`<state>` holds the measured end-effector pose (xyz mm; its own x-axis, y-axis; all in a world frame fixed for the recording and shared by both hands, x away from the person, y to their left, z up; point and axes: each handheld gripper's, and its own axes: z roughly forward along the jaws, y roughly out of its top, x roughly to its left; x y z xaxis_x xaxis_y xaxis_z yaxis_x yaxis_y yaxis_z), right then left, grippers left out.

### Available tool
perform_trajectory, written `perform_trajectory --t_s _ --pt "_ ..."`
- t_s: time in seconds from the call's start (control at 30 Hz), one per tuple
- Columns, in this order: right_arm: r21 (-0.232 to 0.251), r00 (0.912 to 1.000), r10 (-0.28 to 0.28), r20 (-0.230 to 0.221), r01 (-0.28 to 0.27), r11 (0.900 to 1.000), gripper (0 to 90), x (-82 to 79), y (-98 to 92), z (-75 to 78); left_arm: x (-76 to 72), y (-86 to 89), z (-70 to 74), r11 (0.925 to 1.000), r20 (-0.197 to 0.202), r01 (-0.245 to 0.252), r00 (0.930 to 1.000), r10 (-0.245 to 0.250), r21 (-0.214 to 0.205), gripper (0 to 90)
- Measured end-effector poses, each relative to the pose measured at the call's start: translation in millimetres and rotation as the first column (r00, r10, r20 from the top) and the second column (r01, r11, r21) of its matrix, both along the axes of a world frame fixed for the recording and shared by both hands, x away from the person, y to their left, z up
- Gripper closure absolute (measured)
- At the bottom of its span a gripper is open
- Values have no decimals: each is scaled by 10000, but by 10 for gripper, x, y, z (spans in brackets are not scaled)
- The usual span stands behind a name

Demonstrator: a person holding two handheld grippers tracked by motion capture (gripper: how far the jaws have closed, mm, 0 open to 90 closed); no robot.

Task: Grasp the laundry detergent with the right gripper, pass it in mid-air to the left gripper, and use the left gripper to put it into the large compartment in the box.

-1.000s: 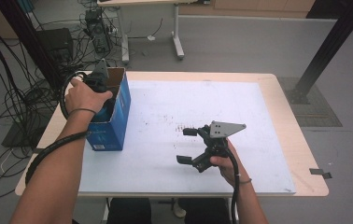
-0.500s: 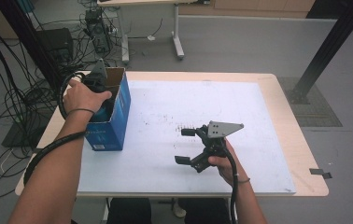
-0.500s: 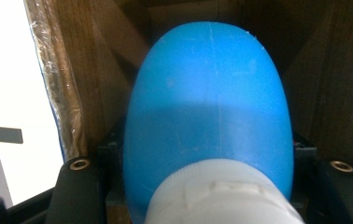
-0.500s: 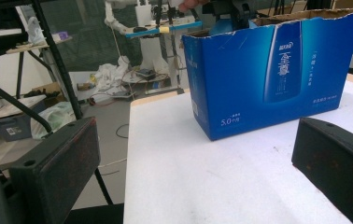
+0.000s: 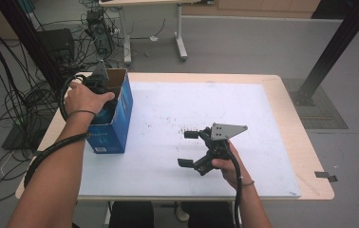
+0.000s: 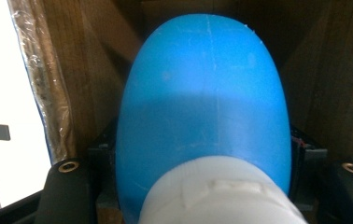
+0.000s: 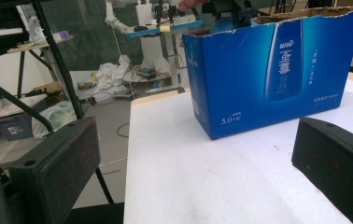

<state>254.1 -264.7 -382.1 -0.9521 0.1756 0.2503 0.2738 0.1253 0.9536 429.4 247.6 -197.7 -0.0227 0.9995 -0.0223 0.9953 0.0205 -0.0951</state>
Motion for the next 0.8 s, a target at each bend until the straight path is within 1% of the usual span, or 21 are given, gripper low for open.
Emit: perform_trajectory --t_s 0.13,0.17,0.27,0.43,0.5,0.53,0.57,0.6,0.63,0.67,0.7,0.73,0.8 --pt "1 10000 -1 29 1 10000 14 -3 -2 3 1 -14 20 10000 -4 -37 10000 37 37 317" --pt "1 10000 -1 29 1 10000 14 -3 -2 3 -5 -26 28 9999 32 -65 10000 64 109 317" --pt "85 10000 -1 2 1 10000 14 -5 -14 -2 -2 -35 55 9999 2 -37 10000 37 116 320" --pt "87 10000 -8 17 8 10000 14 -11 -15 7 -2 -62 122 9997 0 -71 10000 71 215 319" --pt "106 10000 0 33 -1 9999 14 -12 -13 7 -9 -69 176 9997 23 -83 10000 83 243 317" --pt "106 10000 0 33 -1 9999 14 -12 -13 7 -9 -69 176 9997 23 -83 10000 83 243 317" --pt "102 10000 12 31 -13 9999 14 -12 -9 13 -15 -87 218 9995 62 -63 10000 61 301 315" --pt "102 10000 12 31 -13 9999 14 -12 -9 13 -15 -87 218 9995 62 -63 10000 61 301 315" --pt "111 10000 28 64 -29 9999 14 -12 -4 17 -29 -96 264 9994 151 -94 9998 89 318 315" --pt "111 10000 28 64 -29 9999 14 -12 -4 17 -29 -96 264 9994 151 -94 9998 89 318 315" --pt "127 10000 46 81 -47 9999 14 -13 2 23 -28 -119 320 9989 153 62 9999 -69 455 313" --pt "127 10000 46 81 -47 9999 14 -13 2 23 -28 -119 320 9989 153 62 9999 -69 455 306" --pt "122 10000 71 68 -72 9999 14 -10 6 29 -40 -121 387 9991 226 146 9996 -156 401 306"
